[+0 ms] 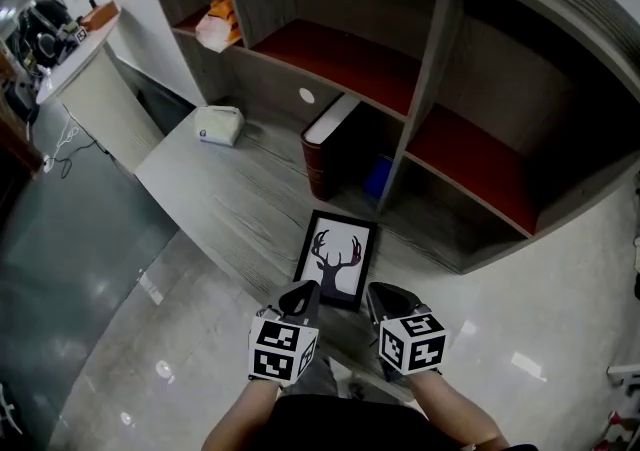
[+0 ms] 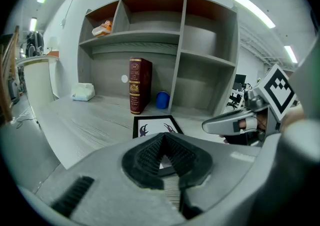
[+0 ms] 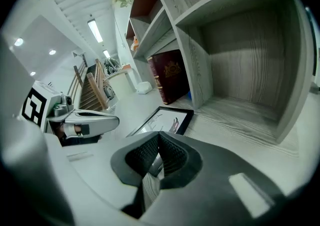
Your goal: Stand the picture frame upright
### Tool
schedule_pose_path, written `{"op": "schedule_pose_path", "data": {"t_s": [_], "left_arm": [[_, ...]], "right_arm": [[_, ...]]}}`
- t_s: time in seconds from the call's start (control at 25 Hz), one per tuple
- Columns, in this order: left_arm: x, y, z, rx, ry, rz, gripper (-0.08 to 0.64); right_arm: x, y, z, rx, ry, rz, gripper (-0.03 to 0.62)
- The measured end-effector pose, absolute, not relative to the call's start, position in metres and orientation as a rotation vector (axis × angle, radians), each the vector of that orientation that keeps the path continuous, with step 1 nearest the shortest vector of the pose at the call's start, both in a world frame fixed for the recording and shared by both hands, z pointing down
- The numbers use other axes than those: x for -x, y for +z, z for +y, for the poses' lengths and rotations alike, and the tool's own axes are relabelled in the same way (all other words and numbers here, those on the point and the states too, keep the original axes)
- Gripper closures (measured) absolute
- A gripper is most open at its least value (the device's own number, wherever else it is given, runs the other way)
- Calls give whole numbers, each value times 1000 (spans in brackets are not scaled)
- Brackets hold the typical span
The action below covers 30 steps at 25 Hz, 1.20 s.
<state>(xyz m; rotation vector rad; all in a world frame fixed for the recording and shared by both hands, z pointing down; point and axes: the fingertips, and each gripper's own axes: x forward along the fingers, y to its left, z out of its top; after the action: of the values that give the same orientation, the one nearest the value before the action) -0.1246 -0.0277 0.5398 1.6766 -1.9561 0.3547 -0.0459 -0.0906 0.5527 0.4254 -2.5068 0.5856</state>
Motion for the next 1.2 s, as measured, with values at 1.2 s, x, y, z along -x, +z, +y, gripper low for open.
{"op": "schedule_pose_path", "data": {"t_s": [1.2], "left_arm": [[202,595,-79,-1727,463,-1738,501]], "right_arm": [[78,596,-144,-791,732,-2372,543]]}}
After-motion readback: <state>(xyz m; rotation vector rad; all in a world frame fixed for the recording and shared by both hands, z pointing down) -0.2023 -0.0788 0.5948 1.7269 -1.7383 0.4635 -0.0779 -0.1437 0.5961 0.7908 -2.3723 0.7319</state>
